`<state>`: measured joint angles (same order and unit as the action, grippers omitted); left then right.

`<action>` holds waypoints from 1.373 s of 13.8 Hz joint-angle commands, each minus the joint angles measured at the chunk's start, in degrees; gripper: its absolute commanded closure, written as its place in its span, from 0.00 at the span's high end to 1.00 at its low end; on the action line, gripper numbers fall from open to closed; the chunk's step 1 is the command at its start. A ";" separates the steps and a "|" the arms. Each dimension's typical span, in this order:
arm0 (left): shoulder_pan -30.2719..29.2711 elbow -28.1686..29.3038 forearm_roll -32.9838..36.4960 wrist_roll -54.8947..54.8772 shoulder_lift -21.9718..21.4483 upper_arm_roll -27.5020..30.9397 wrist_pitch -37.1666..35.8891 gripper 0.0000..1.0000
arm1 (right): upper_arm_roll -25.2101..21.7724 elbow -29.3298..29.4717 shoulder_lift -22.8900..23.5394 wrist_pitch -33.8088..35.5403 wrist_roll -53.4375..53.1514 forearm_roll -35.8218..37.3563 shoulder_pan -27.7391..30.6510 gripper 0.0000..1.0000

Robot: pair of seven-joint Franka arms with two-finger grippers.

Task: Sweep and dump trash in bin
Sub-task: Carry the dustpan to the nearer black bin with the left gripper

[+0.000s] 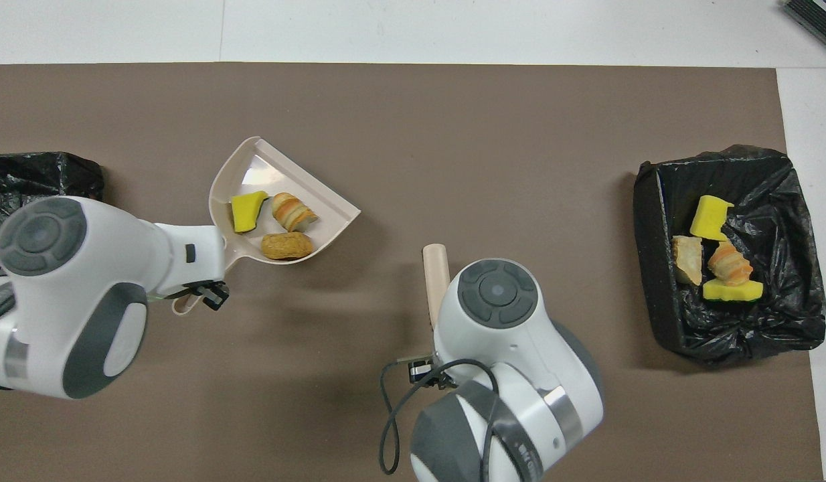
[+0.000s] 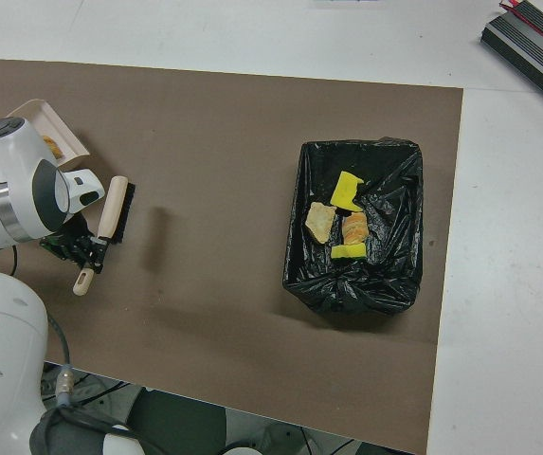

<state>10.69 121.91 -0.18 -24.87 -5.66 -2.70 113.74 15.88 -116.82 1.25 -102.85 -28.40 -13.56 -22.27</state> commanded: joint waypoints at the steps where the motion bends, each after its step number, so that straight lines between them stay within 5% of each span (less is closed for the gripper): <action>1: -7.15 -7.09 -1.57 -0.53 -0.06 -0.20 -8.51 0.00 | 0.03 -2.71 -2.13 -1.65 -5.07 -2.78 -4.43 0.00; 3: -12.59 -11.24 -1.57 -1.75 0.74 -0.20 -12.30 0.00 | 0.03 -3.76 -2.22 -2.00 -7.36 -5.24 -7.42 0.00; 10: -34.93 -17.05 0.35 -33.54 2.67 -0.20 -13.81 0.00 | 0.03 -13.25 -1.78 -14.65 -12.30 -5.25 -14.73 0.00; 15: -44.17 -23.19 13.17 -51.57 8.64 0.06 -11.08 0.00 | 0.03 -13.70 0.15 -17.29 -15.46 -5.25 -14.82 0.00; 18: -44.27 -26.01 22.91 -54.67 10.67 0.06 -5.57 0.00 | -0.15 -12.56 1.37 -17.29 -15.29 -5.25 -14.30 0.53; 19: -44.00 -25.93 26.43 -54.76 11.02 0.06 -3.89 0.00 | -0.24 -11.60 1.90 -17.21 -15.03 -5.25 -13.86 0.59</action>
<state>-33.52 98.47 21.20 -78.48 3.82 -1.95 107.84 15.72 -129.78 1.75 -119.42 -43.30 -17.44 -37.08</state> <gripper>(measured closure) 0.683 0.555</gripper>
